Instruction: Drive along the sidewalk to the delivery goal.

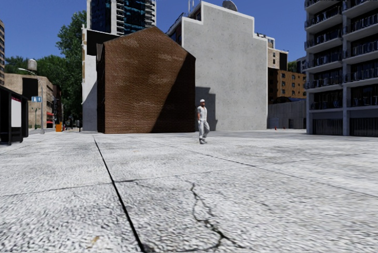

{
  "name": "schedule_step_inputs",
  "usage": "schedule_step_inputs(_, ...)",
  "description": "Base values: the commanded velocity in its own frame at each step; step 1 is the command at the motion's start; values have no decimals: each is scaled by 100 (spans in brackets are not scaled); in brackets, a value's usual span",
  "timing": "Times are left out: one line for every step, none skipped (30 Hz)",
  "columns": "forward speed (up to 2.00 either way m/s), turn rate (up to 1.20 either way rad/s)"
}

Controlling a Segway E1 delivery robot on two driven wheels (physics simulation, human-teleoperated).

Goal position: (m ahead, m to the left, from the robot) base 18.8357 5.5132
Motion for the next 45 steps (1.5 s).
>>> schedule_step_inputs(200, 54)
schedule_step_inputs(200, 54)
schedule_step_inputs(200, 54)
schedule_step_inputs(200, 54)
schedule_step_inputs(200, 54)
schedule_step_inputs(200, 54)
schedule_step_inputs(200, 54)
schedule_step_inputs(200, 54)
schedule_step_inputs(200, 54)
schedule_step_inputs(200, 54)
schedule_step_inputs(200, 54)
schedule_step_inputs(200, 54)
schedule_step_inputs(200, 54)
schedule_step_inputs(200, 54)
schedule_step_inputs(200, 54)
schedule_step_inputs(200, 54)
schedule_step_inputs(200, 54)
schedule_step_inputs(200, 54)
schedule_step_inputs(200, 52)
schedule_step_inputs(200, 52)
schedule_step_inputs(200, 49)
schedule_step_inputs(200, 47)
schedule_step_inputs(200, 0)
schedule_step_inputs(200, 0)
schedule_step_inputs(200, 0)
schedule_step_inputs(200, 0)
schedule_step_inputs(200, 0)
schedule_step_inputs(200, 0)
schedule_step_inputs(200, 0)
schedule_step_inputs(200, 0)
schedule_step_inputs(200, 0)
schedule_step_inputs(200, 0)
schedule_step_inputs(200, 0)
schedule_step_inputs(200, 0)
schedule_step_inputs(200, 0)
schedule_step_inputs(200, 0)
schedule_step_inputs(200, 0)
schedule_step_inputs(200, 0)
schedule_step_inputs(200, 0)
schedule_step_inputs(200, 0)
schedule_step_inputs(200, 0)
schedule_step_inputs(200, 0)
schedule_step_inputs(200, 0)
schedule_step_inputs(200, 0)
schedule_step_inputs(200, 0)
